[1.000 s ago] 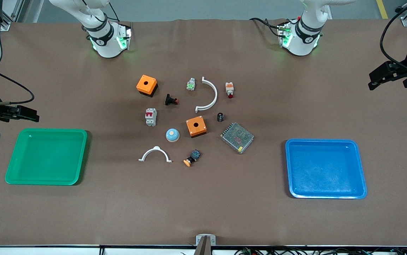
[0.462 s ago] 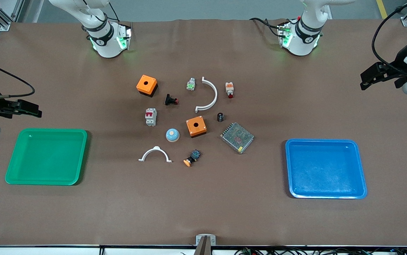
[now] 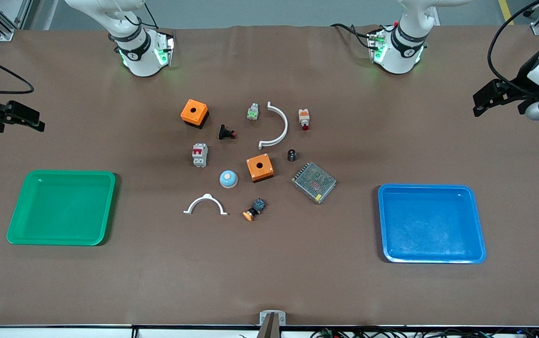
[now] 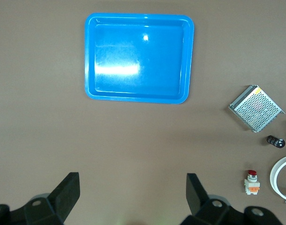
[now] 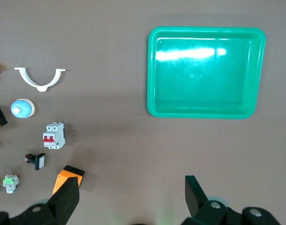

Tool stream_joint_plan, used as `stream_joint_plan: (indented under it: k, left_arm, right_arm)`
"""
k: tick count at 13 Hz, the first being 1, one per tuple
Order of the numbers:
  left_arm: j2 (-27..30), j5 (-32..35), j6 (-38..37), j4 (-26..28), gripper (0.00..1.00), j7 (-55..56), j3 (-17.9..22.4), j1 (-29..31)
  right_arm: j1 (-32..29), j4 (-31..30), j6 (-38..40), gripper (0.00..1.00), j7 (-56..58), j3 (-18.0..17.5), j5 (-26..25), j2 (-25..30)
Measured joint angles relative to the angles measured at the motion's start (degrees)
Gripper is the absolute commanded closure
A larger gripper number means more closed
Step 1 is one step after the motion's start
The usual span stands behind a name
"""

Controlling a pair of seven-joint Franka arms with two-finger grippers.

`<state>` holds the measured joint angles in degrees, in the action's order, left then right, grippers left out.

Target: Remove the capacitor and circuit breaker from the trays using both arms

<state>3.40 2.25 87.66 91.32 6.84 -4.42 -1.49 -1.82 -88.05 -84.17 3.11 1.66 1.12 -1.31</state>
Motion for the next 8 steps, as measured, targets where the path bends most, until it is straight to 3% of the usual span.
stream_joint_plan:
  k: [8]
  left_arm:
    - [-1.26,0.00,0.66,-1.28,0.00,-0.12,-0.03,-0.03]
  right_arm:
    - [-0.38,-1.22,-0.43,0.00,0.09,-0.02,0.11,2.78]
